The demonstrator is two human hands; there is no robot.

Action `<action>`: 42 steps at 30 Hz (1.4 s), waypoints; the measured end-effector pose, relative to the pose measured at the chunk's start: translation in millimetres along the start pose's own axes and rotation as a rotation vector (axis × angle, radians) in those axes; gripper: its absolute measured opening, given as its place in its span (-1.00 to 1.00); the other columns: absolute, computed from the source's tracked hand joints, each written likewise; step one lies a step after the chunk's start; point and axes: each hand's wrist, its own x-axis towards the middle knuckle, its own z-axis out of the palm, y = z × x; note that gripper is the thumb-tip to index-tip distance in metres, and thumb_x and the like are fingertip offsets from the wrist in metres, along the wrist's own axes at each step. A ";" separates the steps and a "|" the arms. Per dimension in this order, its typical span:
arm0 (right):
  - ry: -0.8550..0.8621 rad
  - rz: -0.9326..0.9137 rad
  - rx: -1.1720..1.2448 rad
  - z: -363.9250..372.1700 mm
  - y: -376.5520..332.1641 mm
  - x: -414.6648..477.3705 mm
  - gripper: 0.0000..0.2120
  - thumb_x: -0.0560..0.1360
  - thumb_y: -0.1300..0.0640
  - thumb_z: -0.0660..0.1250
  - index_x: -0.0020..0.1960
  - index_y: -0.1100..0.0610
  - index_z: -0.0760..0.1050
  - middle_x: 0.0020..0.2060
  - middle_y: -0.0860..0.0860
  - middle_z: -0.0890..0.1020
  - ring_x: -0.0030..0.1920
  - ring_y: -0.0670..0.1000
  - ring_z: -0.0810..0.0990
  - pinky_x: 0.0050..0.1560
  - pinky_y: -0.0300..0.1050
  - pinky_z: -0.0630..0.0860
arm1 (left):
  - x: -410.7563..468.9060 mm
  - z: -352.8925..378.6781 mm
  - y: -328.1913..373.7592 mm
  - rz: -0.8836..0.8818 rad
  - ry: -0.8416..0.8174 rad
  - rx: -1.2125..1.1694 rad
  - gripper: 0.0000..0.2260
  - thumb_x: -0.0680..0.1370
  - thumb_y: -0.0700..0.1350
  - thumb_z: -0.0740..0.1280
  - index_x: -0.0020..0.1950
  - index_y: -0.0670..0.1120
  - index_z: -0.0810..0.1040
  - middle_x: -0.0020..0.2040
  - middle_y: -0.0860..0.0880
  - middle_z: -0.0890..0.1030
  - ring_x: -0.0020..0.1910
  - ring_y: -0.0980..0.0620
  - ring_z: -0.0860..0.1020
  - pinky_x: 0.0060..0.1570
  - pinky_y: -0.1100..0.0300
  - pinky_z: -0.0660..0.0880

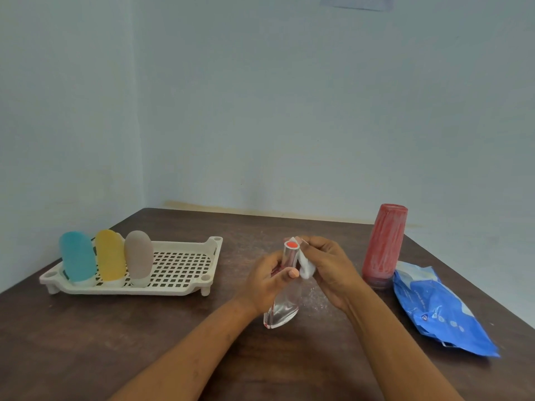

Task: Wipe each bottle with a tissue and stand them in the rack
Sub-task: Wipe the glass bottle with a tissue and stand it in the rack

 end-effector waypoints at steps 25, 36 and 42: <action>0.146 -0.187 0.006 29.2 6.6 -28.1 -0.57 0.56 -0.14 0.01 0.18 0.00 0.57 0.02 0.01 0.66 0.03 -0.08 0.63 -0.09 -0.29 0.55 | -1.2 0.3 3.9 -0.084 -0.029 -0.101 -0.28 0.14 0.45 0.47 0.02 -0.07 0.51 -0.15 0.06 0.65 -0.09 0.06 0.62 -0.03 0.15 0.54; 0.162 -0.312 -0.085 18.0 11.4 -18.4 -0.70 0.40 0.10 0.39 0.11 0.14 0.60 -0.02 0.03 0.69 0.01 0.02 0.65 0.02 -0.06 0.59 | -2.4 -1.6 6.8 -0.096 -0.056 -0.053 -0.33 0.17 0.46 0.44 0.05 0.03 0.50 -0.06 0.04 0.65 -0.01 0.04 0.61 0.07 0.01 0.55; 0.233 -0.323 -0.003 23.9 8.0 -11.2 -0.82 0.43 0.09 0.34 -0.08 0.16 0.64 -0.22 0.09 0.70 -0.21 0.05 0.67 -0.21 -0.18 0.58 | -2.9 -1.9 7.4 -0.095 -0.036 -0.066 -0.30 0.16 0.49 0.42 0.00 -0.04 0.50 -0.10 -0.08 0.57 -0.05 -0.10 0.56 0.06 -0.14 0.51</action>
